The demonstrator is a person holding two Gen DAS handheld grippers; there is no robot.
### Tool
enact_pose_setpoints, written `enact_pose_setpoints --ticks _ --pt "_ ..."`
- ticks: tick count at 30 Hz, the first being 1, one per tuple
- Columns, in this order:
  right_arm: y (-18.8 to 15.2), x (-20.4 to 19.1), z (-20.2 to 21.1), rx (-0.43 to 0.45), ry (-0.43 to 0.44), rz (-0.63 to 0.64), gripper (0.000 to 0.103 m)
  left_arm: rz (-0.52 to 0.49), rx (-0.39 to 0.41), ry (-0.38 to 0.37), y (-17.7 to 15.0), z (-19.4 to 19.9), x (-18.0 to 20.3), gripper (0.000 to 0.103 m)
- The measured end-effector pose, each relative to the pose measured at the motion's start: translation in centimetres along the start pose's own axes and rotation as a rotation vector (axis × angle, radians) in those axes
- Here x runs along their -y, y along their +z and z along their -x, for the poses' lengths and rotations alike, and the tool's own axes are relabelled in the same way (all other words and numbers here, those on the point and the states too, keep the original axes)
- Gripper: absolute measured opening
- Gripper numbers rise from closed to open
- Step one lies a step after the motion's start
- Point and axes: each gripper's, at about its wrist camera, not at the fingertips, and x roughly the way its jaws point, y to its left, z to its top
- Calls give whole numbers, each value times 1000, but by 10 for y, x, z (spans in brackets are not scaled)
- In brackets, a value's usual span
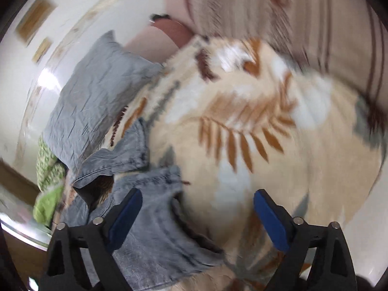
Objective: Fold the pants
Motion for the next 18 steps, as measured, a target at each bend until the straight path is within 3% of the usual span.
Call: enact_pose_setpoints --ticks 2,6,9,12,14,17,18 --pt "0 13 -8 -49 42 -67 83 -4 -7 -57 -1 -2 4 103" --pt "-3 6 -6 -45 89 -21 80 -13 -20 -141 -2 -8 16 100" --pt "-8 -3 -12 -65 120 16 74 -20 -47 -203 2 -16 22 78" --pt "-14 -16 -21 -102 156 58 50 -24 -41 -237 5 -15 23 65" --pt "-19 -25 -25 -110 142 104 32 -28 -34 -276 9 -14 23 48" --pt "-25 -38 -23 -76 103 170 25 -1 -39 -324 13 -14 18 27" --pt "-25 -41 -22 -59 91 183 24 2 -37 -325 13 -14 15 25"
